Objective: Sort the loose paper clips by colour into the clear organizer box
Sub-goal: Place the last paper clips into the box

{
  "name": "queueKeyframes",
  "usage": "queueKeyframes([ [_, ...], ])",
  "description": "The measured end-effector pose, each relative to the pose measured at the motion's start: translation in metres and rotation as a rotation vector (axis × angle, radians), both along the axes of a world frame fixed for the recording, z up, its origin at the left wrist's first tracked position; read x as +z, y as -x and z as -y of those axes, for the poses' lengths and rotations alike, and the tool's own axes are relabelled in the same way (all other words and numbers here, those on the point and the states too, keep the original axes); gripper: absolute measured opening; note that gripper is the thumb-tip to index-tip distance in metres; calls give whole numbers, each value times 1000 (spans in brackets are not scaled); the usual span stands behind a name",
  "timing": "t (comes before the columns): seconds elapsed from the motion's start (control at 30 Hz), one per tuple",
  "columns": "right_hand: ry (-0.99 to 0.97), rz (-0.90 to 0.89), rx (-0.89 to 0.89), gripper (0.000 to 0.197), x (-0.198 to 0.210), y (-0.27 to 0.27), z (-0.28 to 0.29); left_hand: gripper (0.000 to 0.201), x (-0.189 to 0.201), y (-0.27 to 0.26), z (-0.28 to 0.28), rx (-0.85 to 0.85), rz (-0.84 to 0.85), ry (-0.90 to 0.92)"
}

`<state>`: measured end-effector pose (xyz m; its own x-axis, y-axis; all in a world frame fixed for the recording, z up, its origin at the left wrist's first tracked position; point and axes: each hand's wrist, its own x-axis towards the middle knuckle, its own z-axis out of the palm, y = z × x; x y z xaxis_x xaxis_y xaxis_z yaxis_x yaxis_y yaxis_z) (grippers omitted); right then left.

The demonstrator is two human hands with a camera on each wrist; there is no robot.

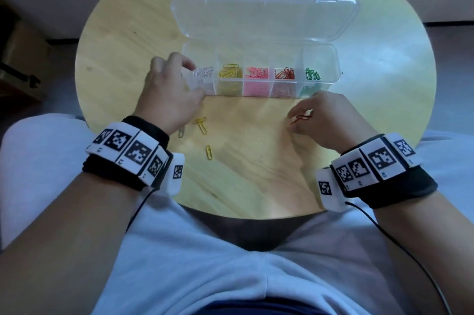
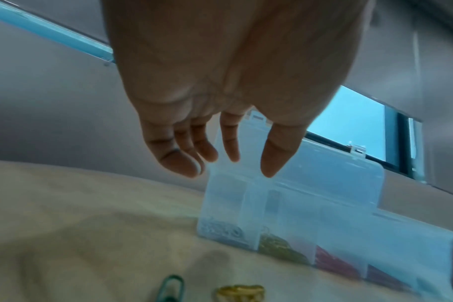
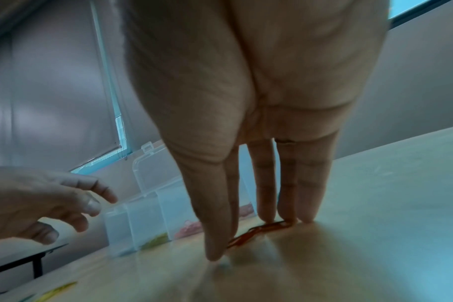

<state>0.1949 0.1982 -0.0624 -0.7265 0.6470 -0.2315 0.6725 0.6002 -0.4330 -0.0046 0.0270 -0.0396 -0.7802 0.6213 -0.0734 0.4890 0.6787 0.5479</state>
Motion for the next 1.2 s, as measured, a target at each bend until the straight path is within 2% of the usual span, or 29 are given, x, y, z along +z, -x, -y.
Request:
queueKeyframes([
  [0.07, -43, 6, 18, 23, 0, 1, 3, 37, 1, 6, 4, 39, 27, -43],
  [0.13, -56, 14, 23, 23, 1, 2, 4, 27, 4, 10, 8, 47, 47, -31],
  [0.27, -61, 32, 42, 21, 1, 4, 5, 10, 3, 11, 14, -18, 82, 136],
  [0.4, -72, 49, 45, 19, 4, 5, 7, 20, -9, 7, 15, -168, 112, 295],
  [0.57, -72, 34, 69, 16, 3, 6, 12, 34, -14, -1, 5, -368, 12, 379],
  [0.9, -118, 62, 83, 6, -1, 10, 18, 12, -10, -24, -5, -473, -110, 466],
  [1.0, -150, 114, 126, 5, -1, 13, 26, 12, -13, -27, -6, -500, -128, 524],
  [1.2, -145, 135, 134, 7, 0, 14, 31, 11, -18, -28, -7, -508, -142, 516],
])
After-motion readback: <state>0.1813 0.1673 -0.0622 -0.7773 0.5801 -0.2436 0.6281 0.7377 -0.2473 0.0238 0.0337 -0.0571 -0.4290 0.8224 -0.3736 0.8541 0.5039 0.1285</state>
